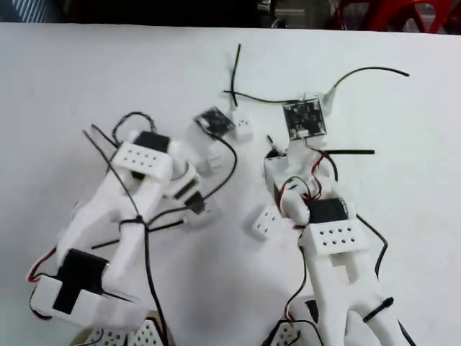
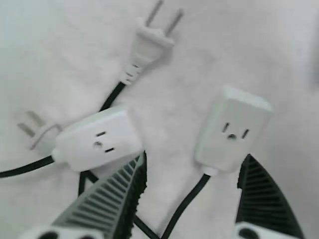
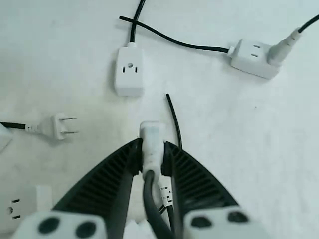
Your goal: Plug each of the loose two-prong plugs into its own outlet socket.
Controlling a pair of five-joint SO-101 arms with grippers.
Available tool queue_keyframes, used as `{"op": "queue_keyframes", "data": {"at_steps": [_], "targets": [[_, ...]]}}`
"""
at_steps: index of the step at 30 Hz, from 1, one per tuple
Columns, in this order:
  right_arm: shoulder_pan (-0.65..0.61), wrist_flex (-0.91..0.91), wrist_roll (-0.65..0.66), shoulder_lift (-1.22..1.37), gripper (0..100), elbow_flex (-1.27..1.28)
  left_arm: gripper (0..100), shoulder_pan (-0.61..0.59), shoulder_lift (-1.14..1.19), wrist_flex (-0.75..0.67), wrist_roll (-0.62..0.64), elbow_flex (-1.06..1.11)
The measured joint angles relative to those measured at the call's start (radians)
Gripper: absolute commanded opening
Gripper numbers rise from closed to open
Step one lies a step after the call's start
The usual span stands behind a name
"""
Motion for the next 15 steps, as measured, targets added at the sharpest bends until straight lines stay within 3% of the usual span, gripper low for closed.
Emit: {"op": "queue_keyframes", "data": {"at_steps": [7,15], "targets": [[0.048,-0.035,0.0,-0.008,1.8,0.0,29,0.161,-0.002,0.046,-0.031,0.002],[0.051,-0.037,0.0,-0.008,1.8,0.0,29,0.206,-0.002,-0.011,-0.063,0.104]]}}
